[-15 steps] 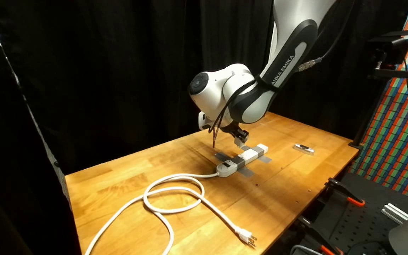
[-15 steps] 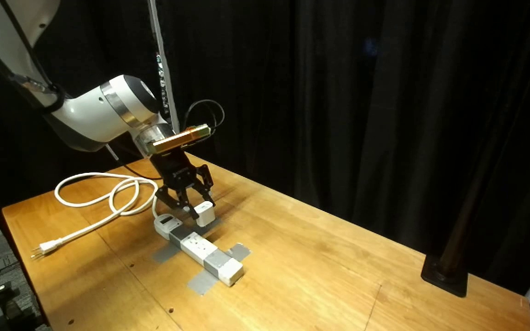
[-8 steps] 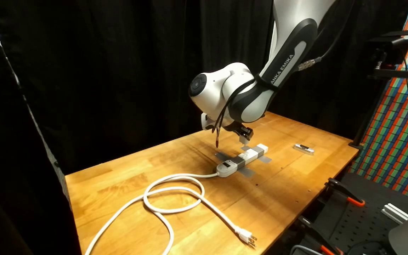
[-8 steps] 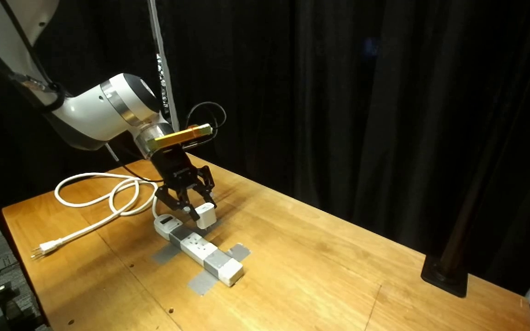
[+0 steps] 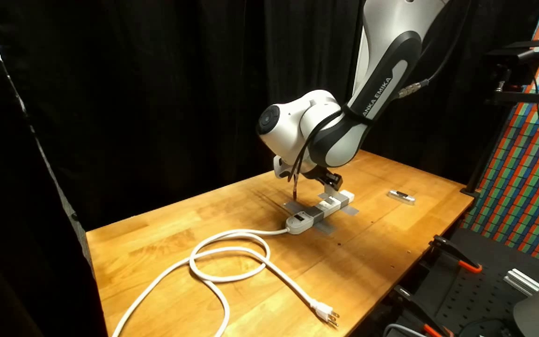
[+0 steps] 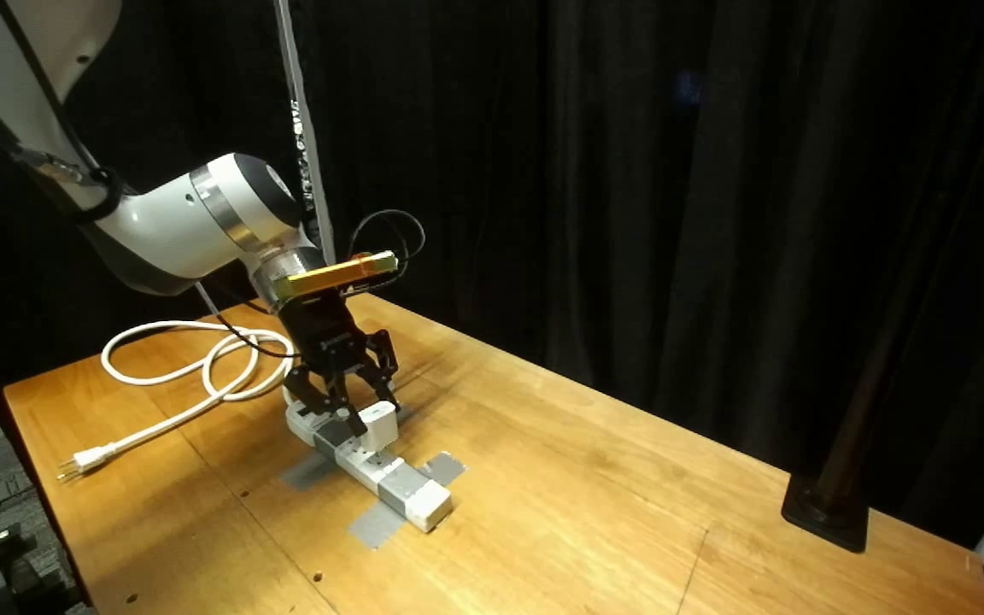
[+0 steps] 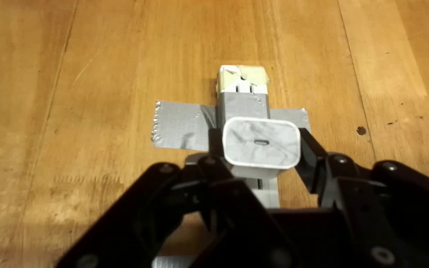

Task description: Plug the charger head into the adapter

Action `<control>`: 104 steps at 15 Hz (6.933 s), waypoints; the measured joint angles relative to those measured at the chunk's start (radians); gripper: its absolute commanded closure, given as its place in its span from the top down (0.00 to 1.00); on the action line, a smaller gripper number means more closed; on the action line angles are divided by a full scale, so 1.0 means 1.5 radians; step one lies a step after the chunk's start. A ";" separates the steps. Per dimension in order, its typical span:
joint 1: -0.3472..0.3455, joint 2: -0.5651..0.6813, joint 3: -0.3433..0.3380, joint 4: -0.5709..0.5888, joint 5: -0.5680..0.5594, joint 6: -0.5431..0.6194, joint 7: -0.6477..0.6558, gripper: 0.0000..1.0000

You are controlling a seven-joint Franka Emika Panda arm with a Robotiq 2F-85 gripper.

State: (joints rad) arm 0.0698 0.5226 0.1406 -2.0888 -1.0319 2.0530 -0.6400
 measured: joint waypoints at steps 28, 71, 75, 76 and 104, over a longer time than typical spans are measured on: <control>-0.013 -0.004 0.000 -0.023 0.018 0.063 0.009 0.23; -0.092 -0.157 -0.020 -0.107 0.374 0.225 -0.224 0.14; -0.089 -0.158 -0.030 -0.126 0.371 0.278 -0.239 0.15; -0.088 -0.158 -0.034 -0.131 0.366 0.289 -0.239 0.13; -0.083 -0.123 -0.064 -0.140 0.339 0.333 -0.278 0.14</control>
State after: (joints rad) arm -0.0547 0.3386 0.0443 -2.2981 -0.5232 2.5523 -1.0570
